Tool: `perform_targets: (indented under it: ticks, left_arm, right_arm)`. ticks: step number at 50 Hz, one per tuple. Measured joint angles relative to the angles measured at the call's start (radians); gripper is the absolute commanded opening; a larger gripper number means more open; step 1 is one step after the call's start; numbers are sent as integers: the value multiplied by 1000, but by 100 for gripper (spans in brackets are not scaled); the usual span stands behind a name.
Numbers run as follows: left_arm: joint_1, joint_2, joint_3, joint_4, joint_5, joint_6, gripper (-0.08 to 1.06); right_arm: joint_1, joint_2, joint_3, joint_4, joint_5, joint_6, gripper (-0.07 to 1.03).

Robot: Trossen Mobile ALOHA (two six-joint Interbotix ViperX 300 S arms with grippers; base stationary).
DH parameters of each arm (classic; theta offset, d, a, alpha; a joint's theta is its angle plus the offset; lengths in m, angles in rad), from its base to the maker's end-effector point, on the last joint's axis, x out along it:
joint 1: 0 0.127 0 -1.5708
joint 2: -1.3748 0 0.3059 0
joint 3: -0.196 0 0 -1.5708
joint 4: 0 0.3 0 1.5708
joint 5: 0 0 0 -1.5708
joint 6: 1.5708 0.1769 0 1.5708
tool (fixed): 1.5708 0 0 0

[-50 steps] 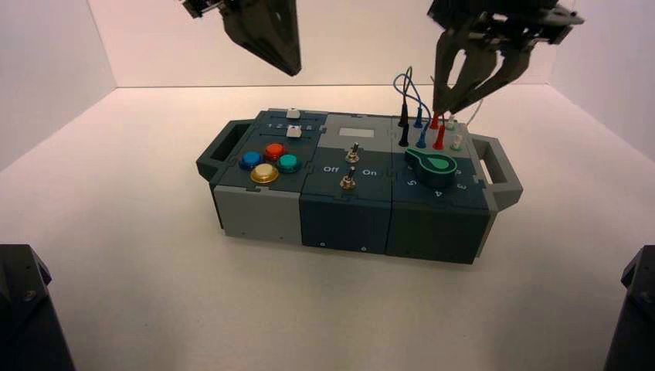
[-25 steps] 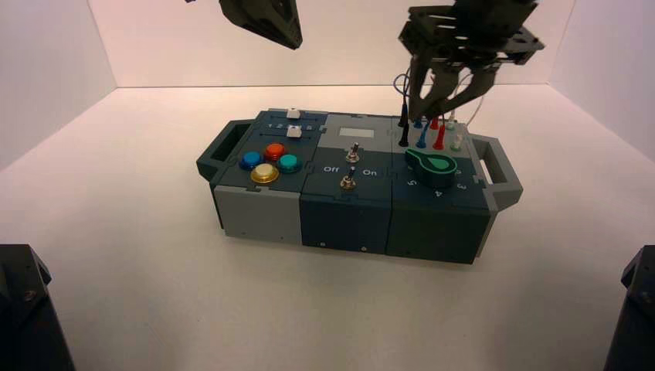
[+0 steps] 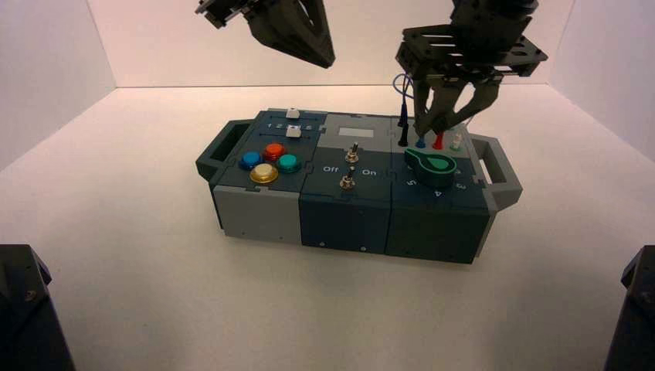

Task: Pull the black wire.

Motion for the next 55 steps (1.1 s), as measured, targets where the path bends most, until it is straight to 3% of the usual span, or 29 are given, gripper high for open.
perform_targets:
  ticks: [3, 6, 20, 28, 33, 37, 38, 39, 42, 44, 50, 55]
  left_arm:
    - [-2, 5, -2, -6, -5, 3, -3]
    - [0, 11, -2, -9, -6, 3, -3]
    - [2, 51, -2, -14, -15, 32, -3]
    - [2, 66, -3, -38, -28, 67, -3]
    - [2, 75, -5, -72, -29, 94, -3]
    - [3, 84, -3, -126, -26, 146, -3]
    - [3, 84, -5, -129, -25, 149, -3]
    - [6, 86, -3, -155, -21, 175, -3]
    - [12, 87, -3, -187, -12, 206, -3]
    - [26, 89, -3, -229, 5, 244, -3]
    - [49, 89, -2, -264, 29, 276, -3]
    - [54, 84, 11, -267, 32, 278, -3]
  right_arm:
    - [25, 0, -12, -40, 5, 55, 34]
    - [35, 2, -21, -58, 12, 75, 34]
    - [40, 3, -37, -72, 43, 110, 34]
    - [43, 3, -34, -72, 43, 132, 34]
    - [52, 3, -31, -72, 40, 147, 34]
    - [57, 5, -28, -74, 26, 153, 34]
    - [57, 6, -28, -74, 25, 153, 34]
    - [57, 8, -28, -75, 20, 153, 34]
    - [57, 17, -28, -80, 11, 155, 34]
    - [57, 31, -28, -94, 5, 155, 34]
    - [57, 61, -28, -121, -2, 158, 34]
    - [57, 86, -28, -133, -21, 158, 34]
